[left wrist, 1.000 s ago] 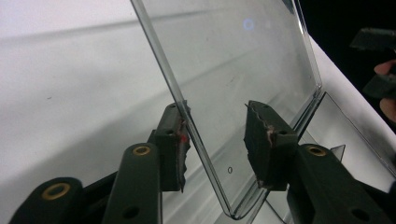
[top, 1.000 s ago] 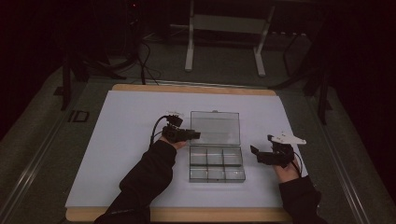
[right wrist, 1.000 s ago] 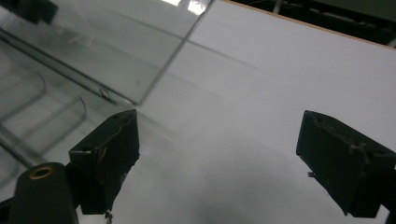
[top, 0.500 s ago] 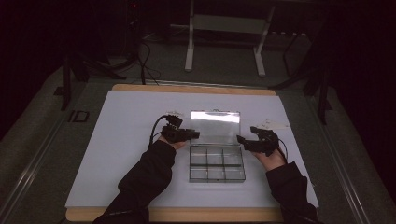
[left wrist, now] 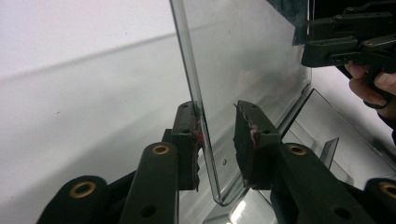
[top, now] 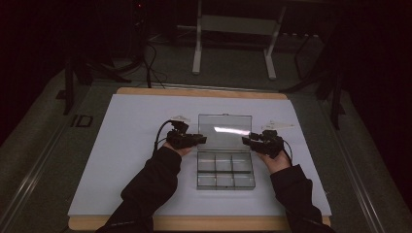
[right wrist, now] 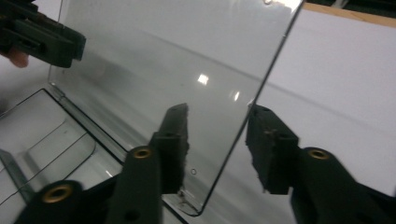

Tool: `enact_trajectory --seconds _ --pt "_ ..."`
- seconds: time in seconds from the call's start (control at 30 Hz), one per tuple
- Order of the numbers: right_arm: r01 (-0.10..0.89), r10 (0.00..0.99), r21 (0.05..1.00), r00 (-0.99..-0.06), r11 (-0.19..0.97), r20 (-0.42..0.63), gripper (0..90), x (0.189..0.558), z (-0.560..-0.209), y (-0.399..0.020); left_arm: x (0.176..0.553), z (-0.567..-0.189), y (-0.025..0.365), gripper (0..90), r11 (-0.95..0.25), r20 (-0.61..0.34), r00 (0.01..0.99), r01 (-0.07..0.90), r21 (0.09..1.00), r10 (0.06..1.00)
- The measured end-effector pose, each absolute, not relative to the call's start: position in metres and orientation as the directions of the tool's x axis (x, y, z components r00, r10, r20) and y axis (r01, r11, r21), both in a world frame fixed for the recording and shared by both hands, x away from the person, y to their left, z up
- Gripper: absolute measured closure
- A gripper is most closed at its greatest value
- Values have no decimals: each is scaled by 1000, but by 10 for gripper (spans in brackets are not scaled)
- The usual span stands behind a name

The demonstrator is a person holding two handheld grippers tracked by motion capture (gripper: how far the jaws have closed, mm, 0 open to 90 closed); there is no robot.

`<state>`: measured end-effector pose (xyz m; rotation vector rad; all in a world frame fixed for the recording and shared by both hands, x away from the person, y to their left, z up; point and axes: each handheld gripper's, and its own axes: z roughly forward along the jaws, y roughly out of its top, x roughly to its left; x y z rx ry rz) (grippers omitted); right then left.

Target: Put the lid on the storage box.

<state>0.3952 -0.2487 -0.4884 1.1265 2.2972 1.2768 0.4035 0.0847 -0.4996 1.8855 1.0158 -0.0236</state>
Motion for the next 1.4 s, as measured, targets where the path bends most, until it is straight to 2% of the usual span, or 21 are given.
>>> enact_trajectory --seconds 0.2,0.5,0.7,1.23,1.4 --pt "484 735 817 -669 313 115 670 392 -483 -251 399 -496 86 754 -209 -385 674 625 752 631" --pt "456 720 828 -687 325 95 686 383 -479 -254 390 -493 90 780 -230 -346 699 589 775 626" --pt "435 709 836 -700 335 81 743 378 -476 -258 383 -490 96 802 -230 -328 716 562 795 617" --pt "383 679 837 -734 391 18 811 358 -470 -264 366 -487 100 819 -266 -278 746 519 813 606" --pt "387 670 836 -742 389 31 847 352 -472 -271 361 -488 100 818 -290 -259 755 509 811 602"
